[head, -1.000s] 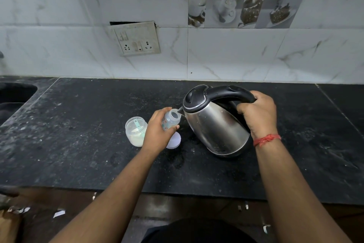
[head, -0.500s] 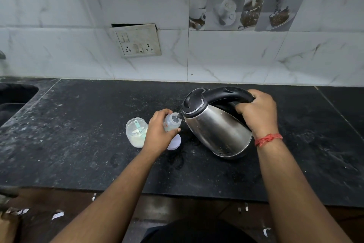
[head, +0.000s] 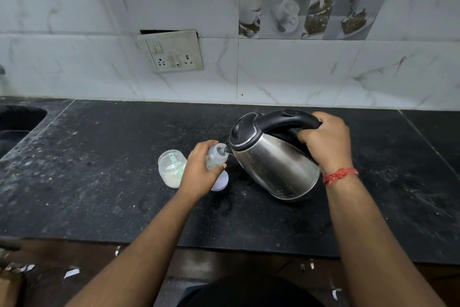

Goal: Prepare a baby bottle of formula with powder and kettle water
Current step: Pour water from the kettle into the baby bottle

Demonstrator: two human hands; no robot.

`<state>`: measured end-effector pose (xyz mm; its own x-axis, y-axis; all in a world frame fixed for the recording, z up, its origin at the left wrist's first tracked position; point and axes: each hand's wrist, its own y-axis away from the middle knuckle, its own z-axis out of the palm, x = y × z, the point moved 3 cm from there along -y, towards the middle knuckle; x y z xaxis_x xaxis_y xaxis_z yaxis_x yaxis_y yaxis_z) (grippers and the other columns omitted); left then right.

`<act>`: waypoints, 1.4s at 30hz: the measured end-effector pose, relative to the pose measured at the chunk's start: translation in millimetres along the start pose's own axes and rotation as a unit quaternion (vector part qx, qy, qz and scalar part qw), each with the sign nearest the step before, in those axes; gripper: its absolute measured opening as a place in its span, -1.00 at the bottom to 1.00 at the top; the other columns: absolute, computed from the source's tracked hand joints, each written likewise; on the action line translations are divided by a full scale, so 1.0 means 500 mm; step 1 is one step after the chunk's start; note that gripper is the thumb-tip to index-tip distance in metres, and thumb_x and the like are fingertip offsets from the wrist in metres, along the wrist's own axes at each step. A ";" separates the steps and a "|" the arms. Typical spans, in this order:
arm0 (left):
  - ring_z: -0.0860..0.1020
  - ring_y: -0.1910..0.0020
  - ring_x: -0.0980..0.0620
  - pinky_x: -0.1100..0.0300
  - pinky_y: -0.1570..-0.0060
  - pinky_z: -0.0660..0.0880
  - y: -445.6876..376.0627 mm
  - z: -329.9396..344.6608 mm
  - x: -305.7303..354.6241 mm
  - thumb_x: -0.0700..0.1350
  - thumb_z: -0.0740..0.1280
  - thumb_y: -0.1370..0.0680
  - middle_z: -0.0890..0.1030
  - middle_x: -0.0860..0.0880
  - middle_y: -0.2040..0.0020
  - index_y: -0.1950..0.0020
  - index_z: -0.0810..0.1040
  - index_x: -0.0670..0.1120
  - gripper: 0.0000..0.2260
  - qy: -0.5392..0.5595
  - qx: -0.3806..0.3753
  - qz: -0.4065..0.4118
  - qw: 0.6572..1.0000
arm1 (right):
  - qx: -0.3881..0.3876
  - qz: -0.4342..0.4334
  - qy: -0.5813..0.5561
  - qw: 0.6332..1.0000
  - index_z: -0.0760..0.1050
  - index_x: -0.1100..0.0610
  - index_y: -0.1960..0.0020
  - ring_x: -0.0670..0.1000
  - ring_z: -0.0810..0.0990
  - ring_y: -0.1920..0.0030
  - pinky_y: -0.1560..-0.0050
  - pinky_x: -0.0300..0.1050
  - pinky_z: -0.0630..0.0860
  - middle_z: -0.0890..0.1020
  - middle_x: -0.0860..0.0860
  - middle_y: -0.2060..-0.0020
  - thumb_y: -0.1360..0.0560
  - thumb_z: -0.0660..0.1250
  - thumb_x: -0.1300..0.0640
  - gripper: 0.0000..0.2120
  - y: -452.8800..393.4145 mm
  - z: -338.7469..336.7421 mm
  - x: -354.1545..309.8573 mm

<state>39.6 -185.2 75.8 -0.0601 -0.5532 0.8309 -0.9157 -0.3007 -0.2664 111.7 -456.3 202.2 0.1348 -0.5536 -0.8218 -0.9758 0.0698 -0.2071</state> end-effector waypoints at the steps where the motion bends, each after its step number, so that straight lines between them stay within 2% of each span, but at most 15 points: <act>1: 0.53 -0.23 0.01 -0.04 -0.27 0.49 0.000 0.000 -0.001 -0.20 0.56 -0.44 0.54 0.06 -0.22 -0.32 0.51 0.00 -0.51 -0.002 -0.004 0.001 1.000 | 0.000 -0.002 0.003 1.000 0.49 0.14 0.31 0.05 0.45 0.37 0.31 -0.07 0.38 0.47 -0.03 0.49 -0.12 0.30 0.12 -0.84 -0.001 -0.001 -0.002; 6: 0.50 -0.27 0.07 0.01 -0.34 0.45 -0.002 0.002 0.001 -0.20 0.54 -0.47 0.55 0.06 -0.27 -0.37 0.51 -0.04 -0.51 -0.010 -0.015 0.005 1.000 | 0.008 -0.016 0.021 1.000 0.46 0.16 0.33 0.03 0.41 0.40 0.33 -0.07 0.34 0.42 -0.05 0.52 -0.12 0.30 0.11 -0.83 -0.008 -0.001 -0.008; 14: 0.53 -0.16 0.07 0.06 -0.18 0.50 -0.012 -0.001 0.006 -0.17 0.60 -0.40 0.54 0.10 -0.15 -0.21 0.52 0.05 -0.54 -0.006 -0.007 0.007 1.000 | 0.004 -0.021 0.022 1.000 0.49 0.15 0.32 0.02 0.43 0.39 0.32 -0.07 0.37 0.44 -0.04 0.51 -0.13 0.31 0.12 -0.85 -0.017 -0.001 -0.010; 22: 0.50 -0.15 0.00 -0.02 -0.17 0.50 -0.020 0.004 0.003 -0.14 0.61 -0.37 0.51 0.10 -0.12 -0.15 0.48 0.06 -0.53 -0.019 -0.003 0.001 1.000 | -0.009 -0.025 0.005 1.000 0.44 0.08 0.39 0.01 0.41 0.41 0.34 -0.10 0.34 0.43 -0.06 0.53 -0.15 0.34 0.16 -0.93 -0.018 -0.003 -0.014; 28: 0.53 -0.17 0.04 0.02 -0.17 0.51 -0.015 0.005 0.001 -0.15 0.57 -0.41 0.52 0.12 -0.15 -0.20 0.47 0.11 -0.54 -0.009 -0.013 0.007 1.000 | -0.011 -0.027 0.019 0.999 0.44 0.11 0.38 0.01 0.41 0.41 0.34 -0.10 0.33 0.43 -0.05 0.53 -0.22 0.39 0.24 -0.87 -0.024 -0.005 -0.014; 34: 0.52 -0.17 0.19 0.09 -0.20 0.51 -0.007 0.004 0.004 -0.23 0.51 -0.44 0.55 0.10 -0.18 -0.28 0.50 0.03 -0.54 -0.003 -0.023 0.008 1.000 | -0.015 -0.026 0.030 0.999 0.47 0.12 0.35 0.03 0.46 0.37 0.30 -0.08 0.37 0.47 -0.05 0.49 -0.22 0.39 0.21 -0.91 -0.028 -0.006 -0.012; 42: 0.54 -0.15 0.17 0.11 -0.16 0.52 -0.012 0.010 0.001 -0.20 0.55 -0.42 0.55 0.12 -0.16 -0.24 0.50 0.05 -0.55 -0.002 -0.028 0.005 1.000 | -0.019 -0.025 0.037 0.999 0.44 0.11 0.38 0.05 0.46 0.37 0.31 -0.10 0.36 0.46 -0.04 0.49 -0.25 0.40 0.27 -0.84 -0.029 -0.005 -0.013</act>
<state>46.9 -187.5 75.3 -0.0676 -0.5583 0.8269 -0.9358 -0.2520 -0.2467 124.6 -455.9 212.1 0.1723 -0.6153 -0.7692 -0.9742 0.0089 -0.2253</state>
